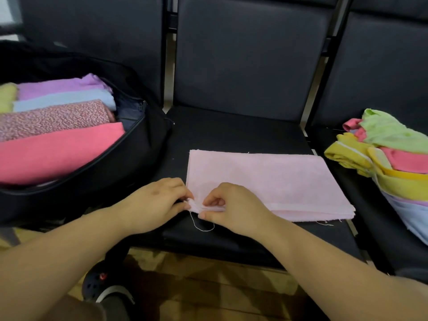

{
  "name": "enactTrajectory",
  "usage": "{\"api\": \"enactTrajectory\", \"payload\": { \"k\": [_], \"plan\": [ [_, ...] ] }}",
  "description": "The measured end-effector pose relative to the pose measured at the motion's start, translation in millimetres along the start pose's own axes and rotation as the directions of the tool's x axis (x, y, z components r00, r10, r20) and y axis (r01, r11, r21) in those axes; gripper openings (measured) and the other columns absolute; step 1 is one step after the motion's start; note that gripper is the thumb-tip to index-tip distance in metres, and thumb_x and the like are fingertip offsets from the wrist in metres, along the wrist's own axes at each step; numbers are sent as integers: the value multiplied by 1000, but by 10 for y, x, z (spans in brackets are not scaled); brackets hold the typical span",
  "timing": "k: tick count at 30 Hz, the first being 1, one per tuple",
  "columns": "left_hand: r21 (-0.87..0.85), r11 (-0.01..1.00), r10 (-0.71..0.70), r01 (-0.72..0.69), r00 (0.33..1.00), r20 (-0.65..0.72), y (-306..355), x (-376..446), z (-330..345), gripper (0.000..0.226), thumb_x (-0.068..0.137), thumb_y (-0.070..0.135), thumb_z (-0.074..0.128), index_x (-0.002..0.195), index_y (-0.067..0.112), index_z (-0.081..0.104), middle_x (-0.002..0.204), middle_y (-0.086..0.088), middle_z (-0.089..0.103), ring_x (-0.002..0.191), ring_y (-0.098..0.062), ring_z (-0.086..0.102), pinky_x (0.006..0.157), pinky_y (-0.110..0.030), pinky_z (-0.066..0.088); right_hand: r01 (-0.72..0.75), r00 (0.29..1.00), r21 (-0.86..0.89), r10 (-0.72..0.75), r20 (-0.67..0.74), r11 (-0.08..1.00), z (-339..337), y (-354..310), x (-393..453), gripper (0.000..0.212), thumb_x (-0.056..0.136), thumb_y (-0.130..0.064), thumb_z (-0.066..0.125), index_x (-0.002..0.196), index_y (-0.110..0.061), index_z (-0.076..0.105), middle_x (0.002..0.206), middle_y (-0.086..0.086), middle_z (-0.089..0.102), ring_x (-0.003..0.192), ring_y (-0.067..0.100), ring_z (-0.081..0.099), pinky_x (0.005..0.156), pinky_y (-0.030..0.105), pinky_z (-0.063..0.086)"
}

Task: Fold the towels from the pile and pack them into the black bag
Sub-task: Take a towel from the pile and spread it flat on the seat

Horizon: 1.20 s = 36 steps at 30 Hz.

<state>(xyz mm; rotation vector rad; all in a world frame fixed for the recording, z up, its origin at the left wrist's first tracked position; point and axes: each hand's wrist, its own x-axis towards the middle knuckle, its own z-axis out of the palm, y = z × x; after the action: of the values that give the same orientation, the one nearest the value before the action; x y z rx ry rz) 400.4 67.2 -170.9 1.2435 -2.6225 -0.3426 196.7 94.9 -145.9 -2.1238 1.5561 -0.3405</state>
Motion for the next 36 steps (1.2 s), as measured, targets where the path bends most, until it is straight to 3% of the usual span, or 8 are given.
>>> {"api": "enactTrajectory", "payload": {
  "k": [3,7,12,15,18,26,31,36],
  "plan": [
    [-21,1000,-18,19,999,28,46,-10,-27,61,83,62,21,108,25,62,91,24,43,90,6,44,85,-10,33,28,999,-18,-27,19,999,4,-65,-46,32,78,-50,70,100,-27,66,88,-13,54,85,9,55,78,27,48],
    [-200,978,-46,51,999,29,128,-29,-124,39,87,58,28,85,28,54,83,16,49,89,5,47,80,-14,34,69,997,-16,-68,41,997,47,-180,-99,34,81,-52,66,68,-32,42,68,-9,48,63,8,45,58,23,35],
    [-524,846,-93,96,995,32,133,-1,-317,63,64,86,43,78,29,65,89,12,56,89,-4,55,85,-18,42,-146,979,543,42,200,827,-101,-222,-151,23,88,-28,67,72,-19,54,56,-14,54,53,-1,52,52,14,43],
    [-345,915,-128,209,962,243,46,52,-479,65,50,84,62,92,35,66,98,15,58,96,0,57,90,-21,44,-170,967,625,7,255,762,-307,-121,-195,8,90,-21,65,91,-14,63,76,-5,70,71,9,68,68,21,55],
    [-62,975,-187,216,933,309,-51,161,-574,32,71,47,78,91,26,65,88,9,61,82,-5,58,79,-26,46,-208,956,665,5,293,717,-518,41,-248,28,81,-24,69,106,-12,65,105,15,71,92,26,69,75,31,58],
    [-471,836,-258,280,960,112,-10,548,-798,77,28,90,63,80,33,73,80,6,74,74,-4,66,81,-24,47,-308,898,630,0,440,713,-1108,524,-496,33,72,-30,69,100,-12,68,105,9,72,98,28,68,85,34,57],
    [-540,815,-303,210,949,-90,350,979,-687,10,81,38,69,80,28,69,60,10,64,59,-4,57,61,-17,48,-331,891,567,52,451,754,-1393,752,-641,38,76,-34,75,104,-10,67,104,9,73,93,24,71,85,32,57],
    [-673,735,-344,82,900,-267,716,1273,-535,7,90,26,62,91,23,68,82,4,70,71,-7,66,70,-19,56,-349,918,621,121,379,702,-1642,876,-778,80,48,-51,89,106,0,67,102,16,72,87,23,72,76,29,59]
  ]
}}
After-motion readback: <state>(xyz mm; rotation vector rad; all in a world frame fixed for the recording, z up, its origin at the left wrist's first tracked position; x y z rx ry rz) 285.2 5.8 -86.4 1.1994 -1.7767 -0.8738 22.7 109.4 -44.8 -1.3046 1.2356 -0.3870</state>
